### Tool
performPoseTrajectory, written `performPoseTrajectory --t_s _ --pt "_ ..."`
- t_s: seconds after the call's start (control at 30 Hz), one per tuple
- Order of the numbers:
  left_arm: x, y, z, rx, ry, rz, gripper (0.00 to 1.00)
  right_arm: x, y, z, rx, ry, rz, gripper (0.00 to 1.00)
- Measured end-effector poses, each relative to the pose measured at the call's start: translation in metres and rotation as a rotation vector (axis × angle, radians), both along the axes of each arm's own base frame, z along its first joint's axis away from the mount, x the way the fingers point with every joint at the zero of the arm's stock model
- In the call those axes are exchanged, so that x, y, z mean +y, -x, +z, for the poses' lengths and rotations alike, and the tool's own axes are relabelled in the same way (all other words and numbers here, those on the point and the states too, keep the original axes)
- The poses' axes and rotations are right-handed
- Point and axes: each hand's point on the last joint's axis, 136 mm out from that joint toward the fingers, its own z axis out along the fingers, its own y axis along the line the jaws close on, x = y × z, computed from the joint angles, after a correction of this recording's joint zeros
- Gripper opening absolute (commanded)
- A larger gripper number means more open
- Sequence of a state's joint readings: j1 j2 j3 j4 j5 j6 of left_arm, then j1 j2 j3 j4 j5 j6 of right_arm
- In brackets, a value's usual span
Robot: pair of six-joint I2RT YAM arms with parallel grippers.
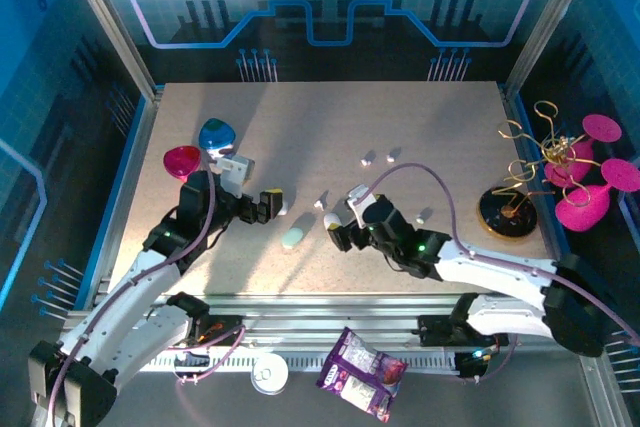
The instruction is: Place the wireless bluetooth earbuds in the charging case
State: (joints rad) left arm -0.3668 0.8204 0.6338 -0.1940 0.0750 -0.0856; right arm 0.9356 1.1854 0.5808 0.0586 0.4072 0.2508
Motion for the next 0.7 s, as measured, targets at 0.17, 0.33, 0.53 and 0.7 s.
performPoseTrajectory --t_s 0.17,0.33,0.53,0.7 --pt "-0.001 0.004 0.0 0.016 0.02 -0.001 0.99 0.007 -0.001 -0.038 0.088 0.064 -0.037 0.93" --pt "0.0 0.007 0.004 0.008 0.029 0.001 0.99 0.019 -0.008 -0.059 0.148 0.085 -0.068 0.82" --pt "0.001 0.01 0.003 0.019 0.035 0.007 0.99 0.028 -0.021 -0.066 0.22 0.063 -0.108 0.81" --pt "0.002 0.011 0.005 0.017 0.042 0.009 0.99 0.029 -0.038 -0.075 0.294 0.067 -0.151 0.81"
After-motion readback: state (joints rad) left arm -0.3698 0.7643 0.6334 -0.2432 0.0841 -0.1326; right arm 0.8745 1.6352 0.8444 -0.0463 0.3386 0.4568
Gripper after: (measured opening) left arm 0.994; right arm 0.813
